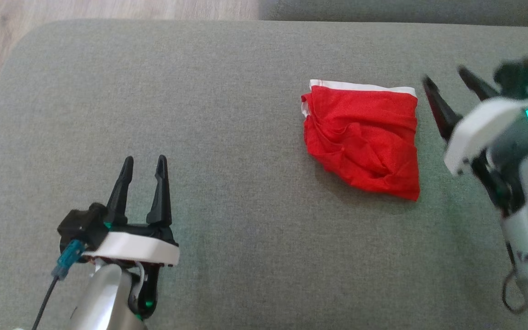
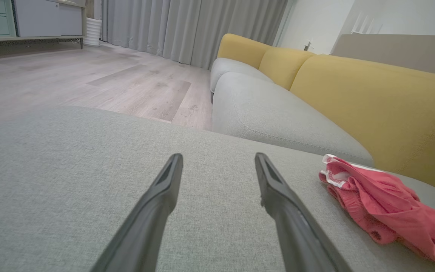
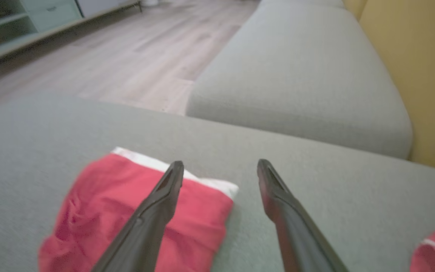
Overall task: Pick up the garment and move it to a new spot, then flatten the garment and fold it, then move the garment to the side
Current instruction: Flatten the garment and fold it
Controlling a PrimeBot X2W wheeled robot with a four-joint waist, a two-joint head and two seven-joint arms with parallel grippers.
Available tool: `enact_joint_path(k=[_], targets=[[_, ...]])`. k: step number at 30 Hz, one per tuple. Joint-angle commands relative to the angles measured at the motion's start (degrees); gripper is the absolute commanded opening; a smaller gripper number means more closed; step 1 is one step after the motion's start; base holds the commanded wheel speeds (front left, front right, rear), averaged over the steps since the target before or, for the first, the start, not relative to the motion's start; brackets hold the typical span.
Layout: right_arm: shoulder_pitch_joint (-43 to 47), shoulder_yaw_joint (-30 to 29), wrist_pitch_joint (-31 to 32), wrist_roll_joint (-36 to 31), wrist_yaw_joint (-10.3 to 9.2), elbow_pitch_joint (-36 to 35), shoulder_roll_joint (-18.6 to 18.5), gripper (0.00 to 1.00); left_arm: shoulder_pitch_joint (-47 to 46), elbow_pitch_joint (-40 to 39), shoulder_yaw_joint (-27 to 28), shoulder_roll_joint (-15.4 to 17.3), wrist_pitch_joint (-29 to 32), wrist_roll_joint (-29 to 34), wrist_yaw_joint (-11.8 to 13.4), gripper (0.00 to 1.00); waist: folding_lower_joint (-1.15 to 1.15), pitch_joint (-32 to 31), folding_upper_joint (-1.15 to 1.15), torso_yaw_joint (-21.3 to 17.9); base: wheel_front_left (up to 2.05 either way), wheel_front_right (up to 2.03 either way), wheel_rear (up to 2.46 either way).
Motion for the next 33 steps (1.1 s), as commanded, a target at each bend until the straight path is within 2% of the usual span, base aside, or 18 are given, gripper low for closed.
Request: enact_joint_path(k=[1, 4, 5, 6, 7, 11, 15, 17, 18, 21, 24, 28, 29, 30, 31, 33], targets=[[1.9, -0.5, -1.0, -1.2, -0.04, -0.9, -0.2, 1.0, -1.4, -1.7, 1.6, 1.3, -0.5, 0.5, 0.1, 1.0, 0.0, 0.1, 0.0, -0.1, 0.0, 0.0, 0.0], [4.1, -1.2, -2.2, -3.0, -0.04, 1.0, -0.4, 1.0, -1.7, -1.8, 1.2, 1.5, -0.5, 0.6, 0.1, 1.0, 0.0, 0.6, 0.0, 0.0, 0.0, 0.0, 0.0], [4.4, -0.9, -2.6, -3.4, -0.04, 1.8, -0.2, 0.9, -1.9, -1.8, 1.2, 1.6, -0.5, 0.6, 0.1, 1.0, 0.0, 0.9, 0.0, 0.0, 0.0, 0.0, 0.0], [4.5, -0.3, -3.0, -4.0, -0.04, 2.5, 0.1, 0.18, -2.0, -1.8, 1.1, 1.7, -0.5, 0.6, 0.1, 1.0, 0.0, 1.2, 0.0, 0.0, 0.0, 0.0, 0.0], [4.5, 0.8, -3.3, -4.5, -0.04, 3.3, 0.3, 0.0, -2.2, -1.8, 1.0, 1.8, -0.5, 0.5, 0.1, 1.0, 0.0, 1.5, 0.0, 0.0, 0.0, 0.0, 0.0], [3.4, 6.7, -3.5, -4.7, -0.04, 6.1, 2.0, 0.0, -2.7, -1.7, 1.0, 2.0, -0.5, 0.4, 0.1, 1.0, 0.0, 2.1, 0.0, 0.1, 0.0, 0.0, 0.0], [2.5, 15.7, -1.1, -2.1, -0.04, 7.3, 2.8, 0.0, -2.8, -1.5, 1.1, 2.1, -0.5, 0.3, 0.1, 1.0, 0.0, 2.0, 0.0, 0.0, 0.0, 0.0, 0.0], [2.7, 20.4, 0.2, 1.3, -0.04, 6.3, 3.2, 0.0, -2.7, -1.3, 1.1, 2.1, -0.5, 0.3, 0.1, 1.0, 0.0, 1.6, 0.0, 0.0, 0.0, 0.0, 0.0], [3.1, 25.2, 1.4, 4.8, -0.04, 4.1, 3.2, 0.0, -2.5, -1.2, 1.3, 2.1, -0.5, 0.2, 0.1, 1.0, 0.0, 1.2, 0.0, -0.3, 0.0, 0.0, 0.0], [3.6, 31.6, 2.4, 9.3, -0.04, -0.6, 2.1, 0.0, -1.9, -1.1, 1.9, 2.2, -0.5, 0.2, 0.1, 1.0, 0.0, 0.4, 0.0, -1.1, 0.0, 0.0, 0.0], [4.3, 33.5, 0.7, 12.4, -0.04, -5.0, 0.8, 0.0, -1.2, -1.0, 2.6, 2.3, -0.5, 0.2, 0.2, 1.0, 0.0, -0.6, 0.0, -2.1, 0.0, 0.0, 0.0], [5.9, 30.6, -3.3, 13.3, -0.04, -8.3, 0.2, 0.0, -0.2, -1.0, 3.6, 2.4, -0.5, 0.1, 0.4, 1.0, 0.0, -1.9, 0.0, -3.3, 0.0, 0.0, 0.0], [6.6, 28.7, -5.1, 13.0, -0.04, -9.2, 0.1, 0.22, 0.1, -1.0, 3.9, 2.5, -0.5, 0.1, 0.5, 1.0, 0.0, -2.3, 0.0, -3.7, 0.0, 0.0, 0.0], [7.6, 26.2, -7.0, 12.5, -0.04, -10.0, 0.1, 0.89, 0.5, -1.0, 4.3, 2.5, -0.5, 0.1, 0.5, 1.0, 0.0, -2.8, 0.0, -4.1, 0.0, 0.0, 0.0], [8.5, 23.7, -9.1, 11.7, -0.04, -10.7, 0.2, 1.0, 0.9, -1.0, 4.6, 2.5, -0.5, 0.0, 0.7, 1.0, 0.0, -3.4, 0.0, -4.6, 0.0, 0.0, 0.0], [11.1, 17.6, -13.1, 10.0, -0.04, -11.8, 1.0, 1.0, 1.8, -1.1, 5.3, 2.6, -0.5, 0.0, 0.9, 1.0, 0.0, -4.4, 0.0, -5.4, 0.0, 0.0, 0.0]])
